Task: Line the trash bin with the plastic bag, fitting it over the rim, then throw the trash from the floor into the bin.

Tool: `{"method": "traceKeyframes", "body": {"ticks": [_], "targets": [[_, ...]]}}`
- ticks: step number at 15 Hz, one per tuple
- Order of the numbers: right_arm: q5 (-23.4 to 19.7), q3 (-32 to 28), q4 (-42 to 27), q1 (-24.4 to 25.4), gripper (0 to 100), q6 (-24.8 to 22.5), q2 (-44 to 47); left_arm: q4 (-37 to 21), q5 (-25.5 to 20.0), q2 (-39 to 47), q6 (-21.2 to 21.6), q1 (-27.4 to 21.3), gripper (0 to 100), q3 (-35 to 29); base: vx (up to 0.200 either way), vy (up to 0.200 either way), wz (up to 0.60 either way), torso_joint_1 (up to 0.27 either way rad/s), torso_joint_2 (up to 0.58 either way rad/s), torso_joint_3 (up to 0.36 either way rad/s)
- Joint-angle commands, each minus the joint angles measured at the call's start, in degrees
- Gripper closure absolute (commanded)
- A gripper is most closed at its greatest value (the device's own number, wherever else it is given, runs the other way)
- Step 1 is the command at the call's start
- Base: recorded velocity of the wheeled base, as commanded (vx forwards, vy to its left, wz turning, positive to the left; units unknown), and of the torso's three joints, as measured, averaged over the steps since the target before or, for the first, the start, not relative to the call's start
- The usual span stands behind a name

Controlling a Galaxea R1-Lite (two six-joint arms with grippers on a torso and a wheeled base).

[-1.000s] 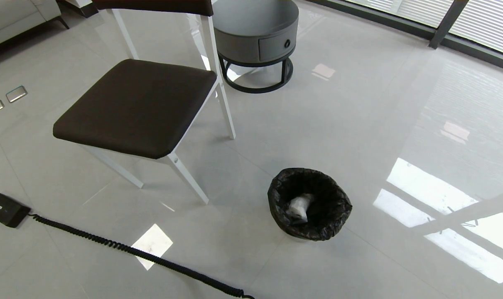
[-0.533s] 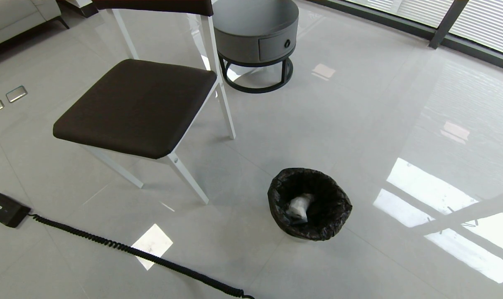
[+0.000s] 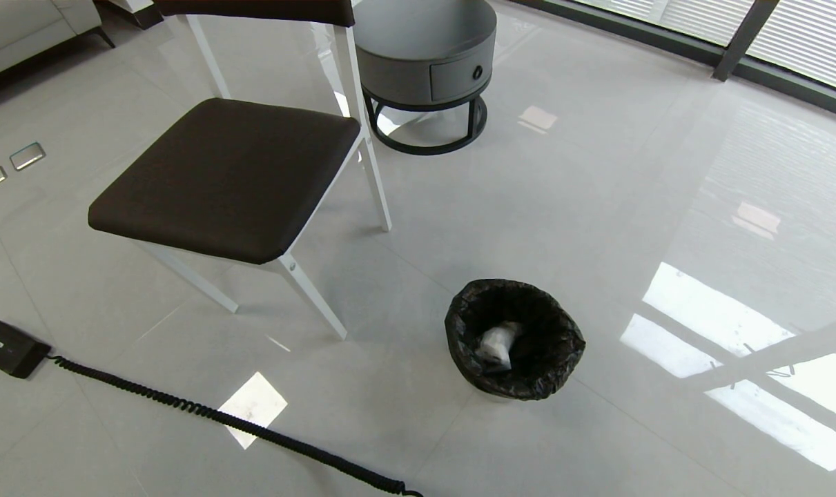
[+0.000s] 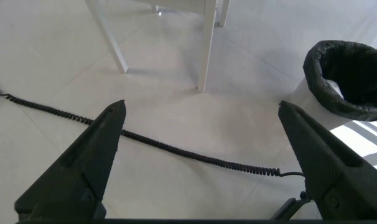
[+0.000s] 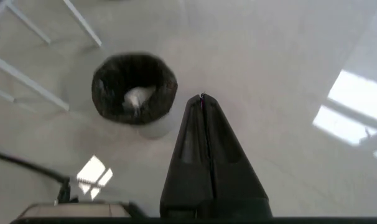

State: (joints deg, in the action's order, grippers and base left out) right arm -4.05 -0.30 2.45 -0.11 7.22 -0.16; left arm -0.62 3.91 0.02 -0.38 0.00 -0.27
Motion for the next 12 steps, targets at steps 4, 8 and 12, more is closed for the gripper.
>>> {"method": "traceKeyframes", "body": {"ticks": [4, 8, 12], "targets": [[2.6, 0.2, -0.6, -0.1, 100, -9.2, 0.2, 0.0, 0.0, 0.0, -0.1, 0.0, 0, 0.0, 0.0, 0.0, 0.0, 0.0, 0.0, 0.0], [6.4, 0.2, -2.6, -0.1, 100, -7.2, 0.2, 0.0, 0.0, 0.0, -0.1, 0.0, 0, 0.0, 0.0, 0.0, 0.0, 0.0, 0.0, 0.0], [6.3, 0.2, -2.6, -0.1, 100, -7.4, 0.2, 0.0, 0.0, 0.0, 0.0, 0.0, 0, 0.0, 0.0, 0.0, 0.0, 0.0, 0.0, 0.0]]}}
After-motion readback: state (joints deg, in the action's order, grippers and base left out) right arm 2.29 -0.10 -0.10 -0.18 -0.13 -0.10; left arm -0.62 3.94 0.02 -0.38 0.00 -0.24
